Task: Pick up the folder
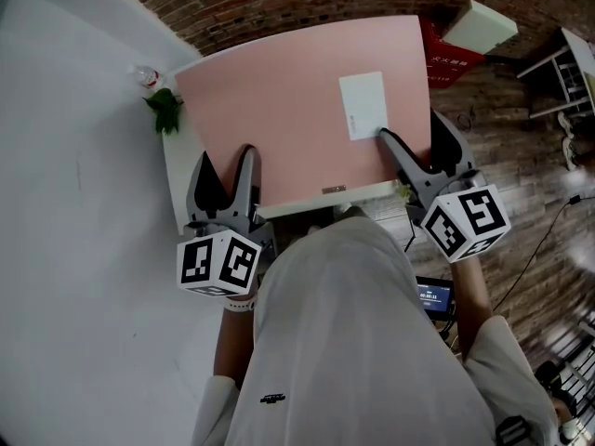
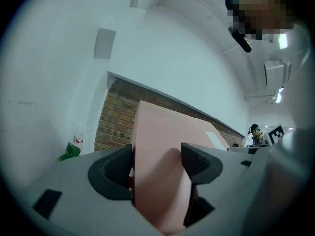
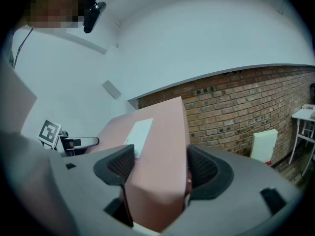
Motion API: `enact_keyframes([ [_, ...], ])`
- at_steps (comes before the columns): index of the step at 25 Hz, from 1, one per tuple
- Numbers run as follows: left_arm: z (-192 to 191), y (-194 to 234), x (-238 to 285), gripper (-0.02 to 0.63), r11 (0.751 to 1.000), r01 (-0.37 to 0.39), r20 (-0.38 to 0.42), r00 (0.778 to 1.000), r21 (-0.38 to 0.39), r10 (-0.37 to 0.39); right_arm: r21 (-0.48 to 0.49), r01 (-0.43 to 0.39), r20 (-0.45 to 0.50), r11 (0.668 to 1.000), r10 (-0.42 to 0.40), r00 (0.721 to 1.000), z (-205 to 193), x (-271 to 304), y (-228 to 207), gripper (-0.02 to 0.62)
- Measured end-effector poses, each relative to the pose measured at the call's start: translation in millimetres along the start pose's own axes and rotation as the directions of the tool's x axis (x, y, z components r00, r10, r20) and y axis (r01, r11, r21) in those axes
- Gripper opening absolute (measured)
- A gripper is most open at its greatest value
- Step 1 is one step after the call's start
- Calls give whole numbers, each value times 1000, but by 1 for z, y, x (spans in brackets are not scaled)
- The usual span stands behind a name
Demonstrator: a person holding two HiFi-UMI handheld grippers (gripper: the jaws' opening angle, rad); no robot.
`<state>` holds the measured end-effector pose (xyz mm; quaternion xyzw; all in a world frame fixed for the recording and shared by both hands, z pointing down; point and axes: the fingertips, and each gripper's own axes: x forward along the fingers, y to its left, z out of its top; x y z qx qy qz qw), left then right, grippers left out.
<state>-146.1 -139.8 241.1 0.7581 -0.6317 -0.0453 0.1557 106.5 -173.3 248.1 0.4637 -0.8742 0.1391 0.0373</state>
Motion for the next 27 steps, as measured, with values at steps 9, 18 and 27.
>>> enact_keyframes([
  [9,-6,2,-2,318,1000,-5,-13,1000,-11,5,-5,20,-13,1000,-20,1000,-4,-2,1,330],
  [18,-5,3,-1,318,1000,4,-24,1000,-12,-4,4,23,-24,1000,-23,999,-5,-2,2,328],
  [27,-4,12,-5,318,1000,-6,-26,1000,-10,6,4,12,-30,1000,-12,999,-8,4,10,327],
])
